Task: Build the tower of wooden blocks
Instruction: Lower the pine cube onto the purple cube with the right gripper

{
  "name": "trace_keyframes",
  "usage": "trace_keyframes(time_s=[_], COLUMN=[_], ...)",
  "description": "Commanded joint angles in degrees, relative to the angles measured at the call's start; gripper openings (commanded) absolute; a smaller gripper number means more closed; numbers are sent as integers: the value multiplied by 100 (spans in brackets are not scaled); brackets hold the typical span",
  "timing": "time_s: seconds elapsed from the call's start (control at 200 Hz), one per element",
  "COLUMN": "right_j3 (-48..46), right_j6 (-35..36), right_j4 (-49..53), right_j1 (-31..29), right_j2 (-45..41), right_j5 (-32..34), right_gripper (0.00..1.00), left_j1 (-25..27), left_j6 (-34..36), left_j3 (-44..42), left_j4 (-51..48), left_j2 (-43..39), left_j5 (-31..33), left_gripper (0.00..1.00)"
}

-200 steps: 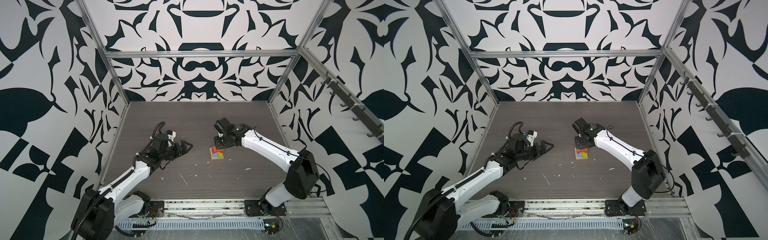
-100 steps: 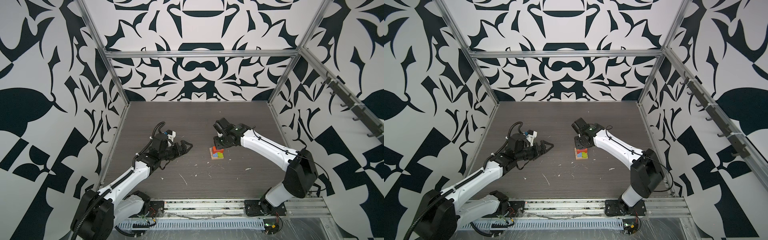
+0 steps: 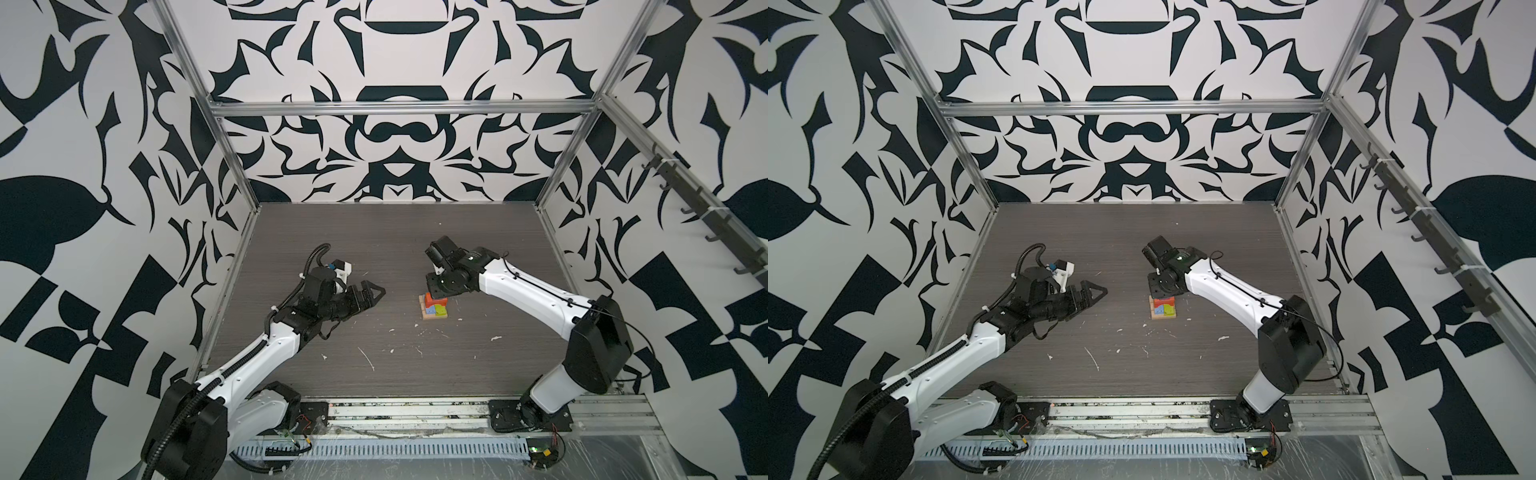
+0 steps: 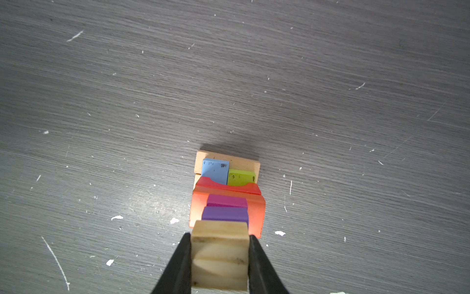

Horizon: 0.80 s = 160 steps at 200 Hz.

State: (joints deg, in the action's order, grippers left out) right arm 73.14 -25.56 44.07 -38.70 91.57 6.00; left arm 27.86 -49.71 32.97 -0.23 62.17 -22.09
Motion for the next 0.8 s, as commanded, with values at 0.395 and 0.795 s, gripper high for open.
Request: trace_keyframes(time_s=[0.395, 0.795], right_j3=[104, 71], right_j6=[-19, -2], right_j4=[-4, 5], right_j1=[17, 18], right_j2=[-84, -76], right_j5=[109, 121], right_gripper=[33, 34], left_j1=[-17, -12], left_j6=[-16, -3], left_j3=[-115, -72], left_j4=[5, -4], left_j2=[-78, -36], left_j5=[-24, -39], left_gripper=[99, 99])
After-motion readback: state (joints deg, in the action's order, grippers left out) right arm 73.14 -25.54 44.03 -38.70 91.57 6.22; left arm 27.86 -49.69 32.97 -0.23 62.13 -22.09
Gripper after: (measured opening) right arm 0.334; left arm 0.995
